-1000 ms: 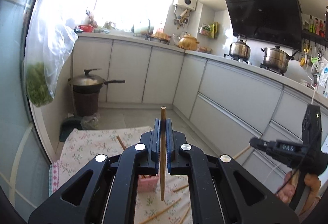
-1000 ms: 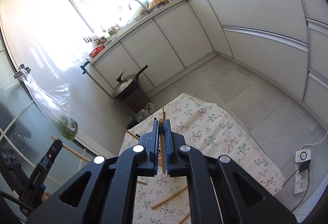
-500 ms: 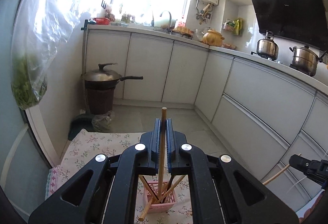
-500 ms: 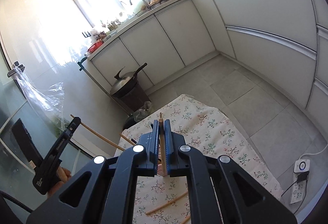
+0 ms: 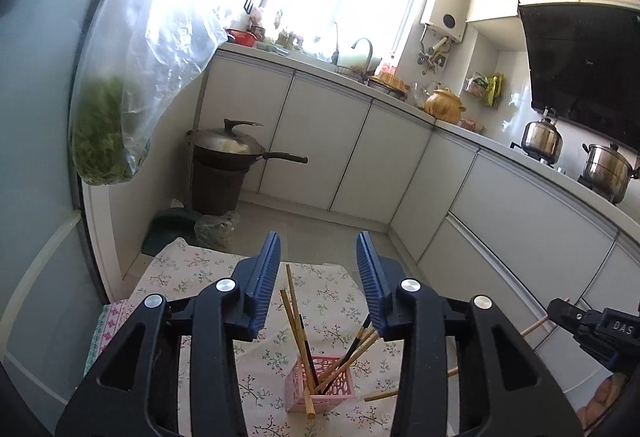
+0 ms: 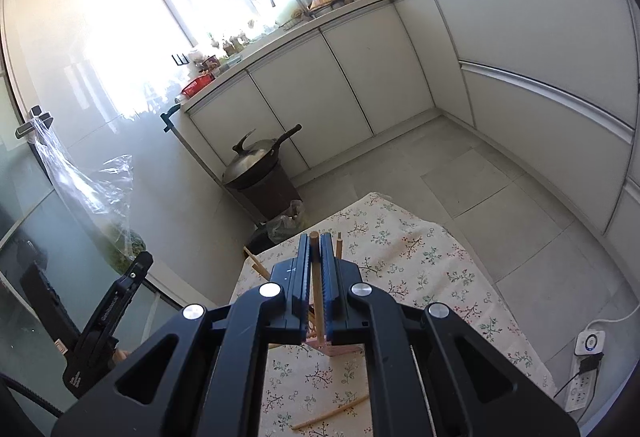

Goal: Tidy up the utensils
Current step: 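Drop the right gripper's chopstick into the pink holder by opening the right gripper, then lower the right gripper to the cloth and close on another chopstick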

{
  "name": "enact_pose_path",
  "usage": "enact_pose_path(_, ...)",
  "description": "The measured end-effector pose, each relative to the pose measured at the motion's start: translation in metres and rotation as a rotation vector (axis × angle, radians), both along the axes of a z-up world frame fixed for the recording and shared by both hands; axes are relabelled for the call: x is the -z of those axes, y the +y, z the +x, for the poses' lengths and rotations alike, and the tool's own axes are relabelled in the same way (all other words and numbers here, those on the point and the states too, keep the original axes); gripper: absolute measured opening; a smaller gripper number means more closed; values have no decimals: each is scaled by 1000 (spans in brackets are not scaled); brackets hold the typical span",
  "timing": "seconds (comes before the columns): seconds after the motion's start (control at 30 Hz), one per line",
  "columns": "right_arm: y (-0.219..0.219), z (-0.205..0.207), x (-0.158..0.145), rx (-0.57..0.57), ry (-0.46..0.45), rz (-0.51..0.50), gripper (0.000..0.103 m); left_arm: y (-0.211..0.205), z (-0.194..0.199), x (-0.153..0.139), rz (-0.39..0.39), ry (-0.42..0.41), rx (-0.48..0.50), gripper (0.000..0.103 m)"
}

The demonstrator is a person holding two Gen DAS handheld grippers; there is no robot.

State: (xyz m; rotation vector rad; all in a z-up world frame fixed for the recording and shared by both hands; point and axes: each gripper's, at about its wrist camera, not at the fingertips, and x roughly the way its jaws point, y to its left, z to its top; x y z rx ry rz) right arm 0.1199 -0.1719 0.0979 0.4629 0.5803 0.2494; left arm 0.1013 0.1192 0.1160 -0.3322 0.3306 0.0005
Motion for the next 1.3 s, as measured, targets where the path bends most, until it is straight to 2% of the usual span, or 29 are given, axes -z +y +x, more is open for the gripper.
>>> enact_pose_path(0.27, 36, 49, 11, 5, 50, -79, 5, 14, -2, -2, -26, 4, -6, 39)
enact_pose_path(0.53, 71, 95, 52, -30, 113, -114, 9, 5, 10, 8, 7, 60, 19, 41)
enact_pose_path(0.6, 72, 92, 56, -41, 114, -84, 10, -2, 11, 8, 34, 62, 28, 43)
enact_pose_path(0.67, 72, 81, 50, -37, 76, -91, 16, -9, 8, 7, 71, 57, 26, 45)
enact_pose_path(0.8, 70, 52, 33, -17, 0, -140, 31, -25, -3, 1, 123, 29, 31, 57)
enact_pose_path(0.87, 66, 39, 27, -4, -19, -155, 33, -32, -9, -3, 144, 16, 34, 60)
enact_pose_path(0.97, 55, 20, 24, 23, -40, -165, 39, -42, -20, -6, 176, 1, 32, 72)
enact_pose_path(1.0, 49, 14, 24, 34, -41, -157, 42, -43, -24, -7, 186, -9, 27, 76)
enact_pose_path(1.07, 36, 3, 26, 49, -31, -131, 44, -44, -31, -7, 198, -18, 23, 78)
enact_pose_path(1.17, 12, -7, 36, 74, 18, -53, 61, -38, -40, -8, 181, -27, 10, 80)
enact_pose_path(1.2, 1, -7, 45, 85, 63, -10, 69, -35, -44, -7, 165, -30, 4, 82)
enact_pose_path(1.23, -8, -4, 56, 93, 113, 38, 70, -31, -47, -5, 150, -29, 0, 84)
enact_pose_path(1.3, -36, 10, 96, 115, 295, 230, 71, -25, -50, 0, 115, -19, 4, 84)
